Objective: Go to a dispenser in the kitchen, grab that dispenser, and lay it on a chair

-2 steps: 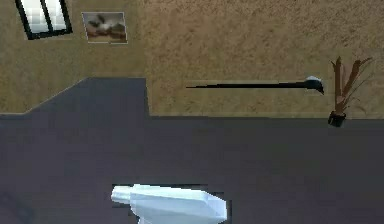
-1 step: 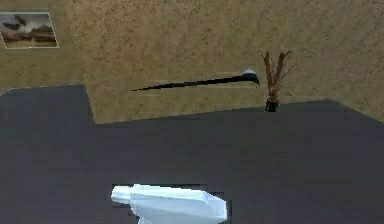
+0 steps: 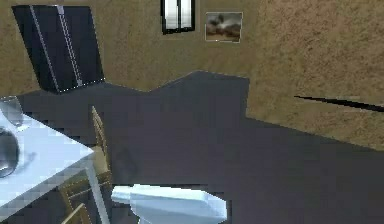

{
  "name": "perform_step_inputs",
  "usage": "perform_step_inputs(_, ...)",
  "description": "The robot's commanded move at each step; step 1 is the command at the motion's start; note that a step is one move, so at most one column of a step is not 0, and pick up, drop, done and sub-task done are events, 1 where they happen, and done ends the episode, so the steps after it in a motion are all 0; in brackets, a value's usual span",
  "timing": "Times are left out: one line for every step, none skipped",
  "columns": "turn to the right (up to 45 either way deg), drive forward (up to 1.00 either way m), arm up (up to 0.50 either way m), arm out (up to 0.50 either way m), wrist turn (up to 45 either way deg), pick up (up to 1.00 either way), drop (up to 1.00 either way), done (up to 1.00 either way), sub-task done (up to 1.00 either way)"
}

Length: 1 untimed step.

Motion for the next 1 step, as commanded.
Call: perform_step_inputs(-45.0,0.0,0.0,0.0,0.0,0.0,0.0,0.0,0.0)
